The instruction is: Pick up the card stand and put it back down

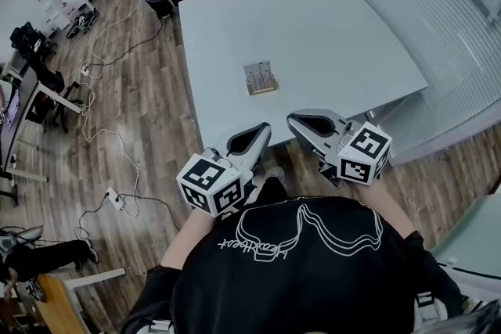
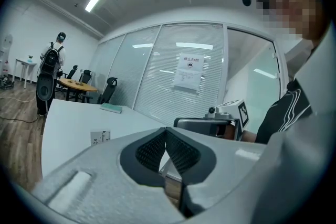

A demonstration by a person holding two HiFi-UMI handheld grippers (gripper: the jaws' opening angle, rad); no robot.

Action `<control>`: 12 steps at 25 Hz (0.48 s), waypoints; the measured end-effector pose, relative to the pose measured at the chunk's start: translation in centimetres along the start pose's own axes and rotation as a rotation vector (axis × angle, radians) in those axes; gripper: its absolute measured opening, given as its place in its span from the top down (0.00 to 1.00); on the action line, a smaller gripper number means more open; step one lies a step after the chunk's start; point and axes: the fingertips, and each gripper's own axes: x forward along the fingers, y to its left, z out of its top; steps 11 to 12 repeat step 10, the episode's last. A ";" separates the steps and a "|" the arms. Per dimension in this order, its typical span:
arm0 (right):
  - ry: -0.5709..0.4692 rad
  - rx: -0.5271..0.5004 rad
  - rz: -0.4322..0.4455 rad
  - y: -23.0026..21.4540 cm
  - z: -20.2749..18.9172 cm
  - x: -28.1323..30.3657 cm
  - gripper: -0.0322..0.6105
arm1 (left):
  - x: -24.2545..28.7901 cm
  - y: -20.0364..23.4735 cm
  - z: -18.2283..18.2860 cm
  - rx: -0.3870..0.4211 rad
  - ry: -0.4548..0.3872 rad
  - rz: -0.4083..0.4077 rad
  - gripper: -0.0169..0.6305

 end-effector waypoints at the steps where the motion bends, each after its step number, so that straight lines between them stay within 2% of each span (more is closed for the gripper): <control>1: -0.001 0.002 0.005 0.1 0.1 -0.1 0.94 | 0.0 -0.1 0.0 0.001 -0.001 0.002 0.95; 12: -0.011 -0.003 0.037 0.9 0.4 0.2 0.94 | -0.7 0.4 0.6 -0.007 -0.015 0.031 0.95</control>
